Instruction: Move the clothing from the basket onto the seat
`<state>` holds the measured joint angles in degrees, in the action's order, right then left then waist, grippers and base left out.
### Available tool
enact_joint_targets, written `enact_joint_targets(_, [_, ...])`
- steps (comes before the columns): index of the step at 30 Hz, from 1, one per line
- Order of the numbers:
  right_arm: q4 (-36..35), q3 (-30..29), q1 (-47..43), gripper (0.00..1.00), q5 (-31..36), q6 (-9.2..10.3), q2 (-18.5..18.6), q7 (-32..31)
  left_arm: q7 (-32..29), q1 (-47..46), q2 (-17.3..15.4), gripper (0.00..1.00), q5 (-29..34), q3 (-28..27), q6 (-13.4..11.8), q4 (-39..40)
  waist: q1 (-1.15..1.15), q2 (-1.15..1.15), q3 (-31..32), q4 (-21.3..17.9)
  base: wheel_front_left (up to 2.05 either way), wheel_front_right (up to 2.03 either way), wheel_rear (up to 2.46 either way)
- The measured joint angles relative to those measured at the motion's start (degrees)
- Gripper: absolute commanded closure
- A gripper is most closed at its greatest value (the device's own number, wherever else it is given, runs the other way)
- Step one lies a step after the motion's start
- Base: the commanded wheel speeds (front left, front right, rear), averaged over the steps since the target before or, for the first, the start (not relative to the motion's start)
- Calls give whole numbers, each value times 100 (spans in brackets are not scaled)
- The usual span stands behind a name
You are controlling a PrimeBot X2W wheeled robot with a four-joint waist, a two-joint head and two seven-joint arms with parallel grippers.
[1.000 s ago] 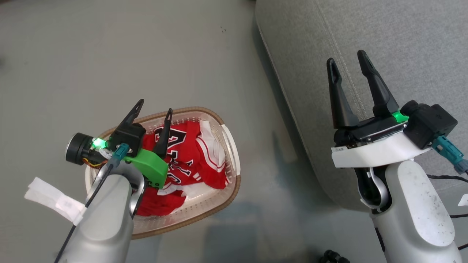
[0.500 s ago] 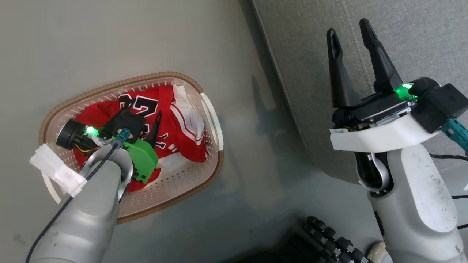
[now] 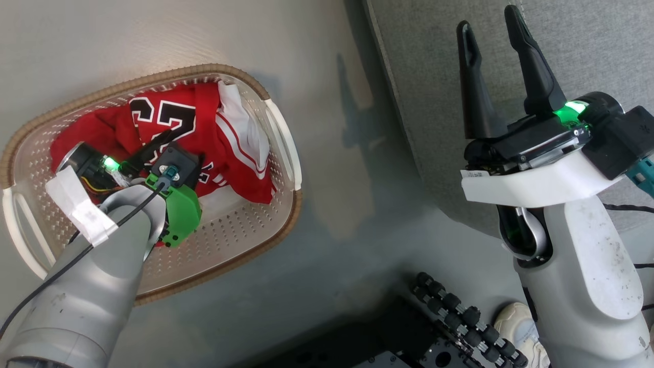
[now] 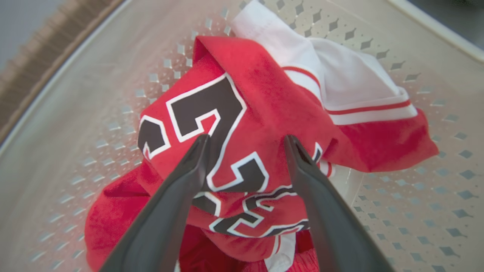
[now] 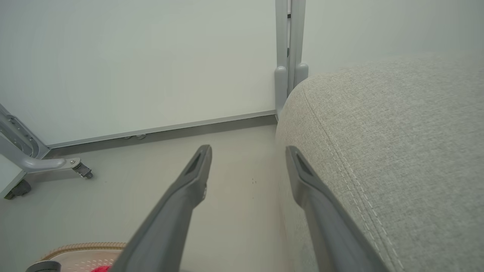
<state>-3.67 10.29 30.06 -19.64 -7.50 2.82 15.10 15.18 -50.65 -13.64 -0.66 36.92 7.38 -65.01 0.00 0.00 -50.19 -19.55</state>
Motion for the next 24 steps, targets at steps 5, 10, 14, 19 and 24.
enact_joint_targets(5, [-100, -4, 2, 0, 2, 0, 0, 0, 0, -314, -12, 0, 31, 382, 0, -212, 0, 0, -265, -38, 0, 0, 0])
enact_joint_targets(10, [-175, -4, -1, 0, 46, 0, 0, 0, -45, -598, -2, 0, 116, 728, 0, -553, 0, 0, -483, -47, 0, 0, 0])
enact_joint_targets(14, [-209, -10, -5, 0, 96, 0, 1, 0, -152, -730, 94, 100, 125, 975, 1, -702, 0, 0, -572, -4, 0, 0, 0])
enact_joint_targets(19, [-256, -46, 12, 0, 156, 0, 0, 0, -147, -820, 220, 100, 62, 1199, 0, -771, 0, 0, -584, 94, 0, 0, 0])
enact_joint_targets(24, [-253, -24, 44, 0, 176, 0, -1, 0, -93, -826, 345, 100, -101, 1408, 1, -797, 0, 0, -446, 170, 0, 0, 0])
